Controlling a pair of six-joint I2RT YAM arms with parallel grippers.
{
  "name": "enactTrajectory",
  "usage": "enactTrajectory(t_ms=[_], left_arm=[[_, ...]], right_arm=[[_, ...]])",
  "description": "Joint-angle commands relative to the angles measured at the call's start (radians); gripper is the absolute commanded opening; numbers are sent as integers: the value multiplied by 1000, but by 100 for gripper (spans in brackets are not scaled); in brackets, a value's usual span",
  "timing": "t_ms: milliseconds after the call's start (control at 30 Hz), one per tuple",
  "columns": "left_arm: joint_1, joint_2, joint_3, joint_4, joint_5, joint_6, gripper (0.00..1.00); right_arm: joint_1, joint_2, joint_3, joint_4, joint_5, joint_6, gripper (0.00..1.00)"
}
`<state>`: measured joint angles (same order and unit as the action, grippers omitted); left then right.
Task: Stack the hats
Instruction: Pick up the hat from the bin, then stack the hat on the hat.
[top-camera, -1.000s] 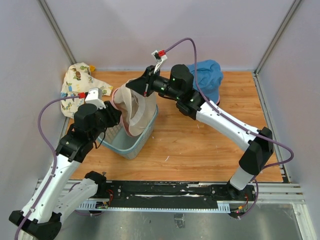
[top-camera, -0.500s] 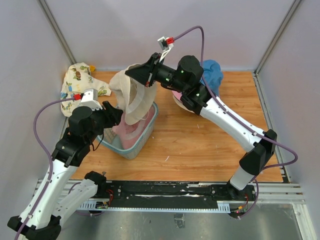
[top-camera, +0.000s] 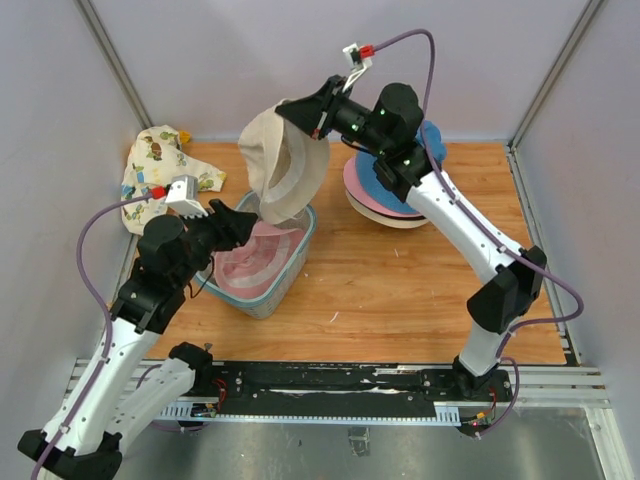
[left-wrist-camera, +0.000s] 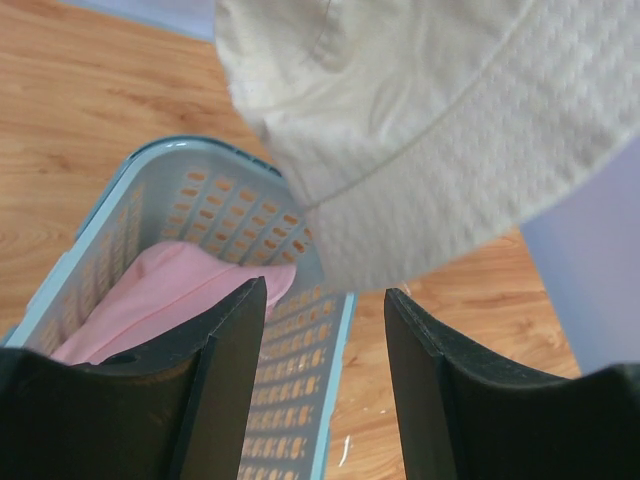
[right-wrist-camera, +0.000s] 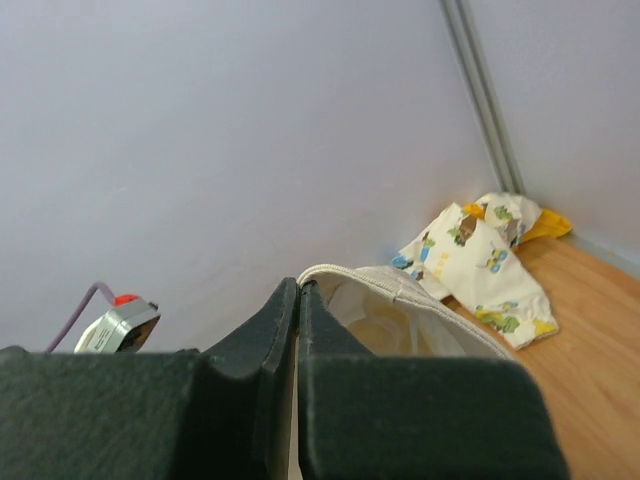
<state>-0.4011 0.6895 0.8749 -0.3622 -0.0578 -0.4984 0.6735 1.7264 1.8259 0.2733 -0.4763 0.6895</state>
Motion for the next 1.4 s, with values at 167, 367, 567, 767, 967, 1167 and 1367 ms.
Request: enactTrajectory(t_ms=[167, 367, 567, 767, 967, 1167, 1367], left_arm=[[3, 194, 25, 281, 87, -54, 56], [4, 393, 58, 466, 156, -87, 56], [-26, 520, 99, 549, 183, -91, 56], [-75, 588, 140, 568, 168, -85, 56], [-134, 644, 180, 570, 161, -87, 56], [-192, 696, 206, 573, 169, -94, 57], [-237, 766, 230, 592, 161, -107, 57]], right_arm=[[-278, 328, 413, 281, -210, 352, 1], [-436, 485, 516, 516, -243, 513, 1], [-539, 357, 171, 763, -214, 603, 1], [-567, 165, -169, 889, -194, 611, 0], [-578, 14, -409, 972, -176, 599, 1], [-600, -86, -553, 992, -167, 561, 1], [-660, -101, -691, 1162, -165, 648, 0]])
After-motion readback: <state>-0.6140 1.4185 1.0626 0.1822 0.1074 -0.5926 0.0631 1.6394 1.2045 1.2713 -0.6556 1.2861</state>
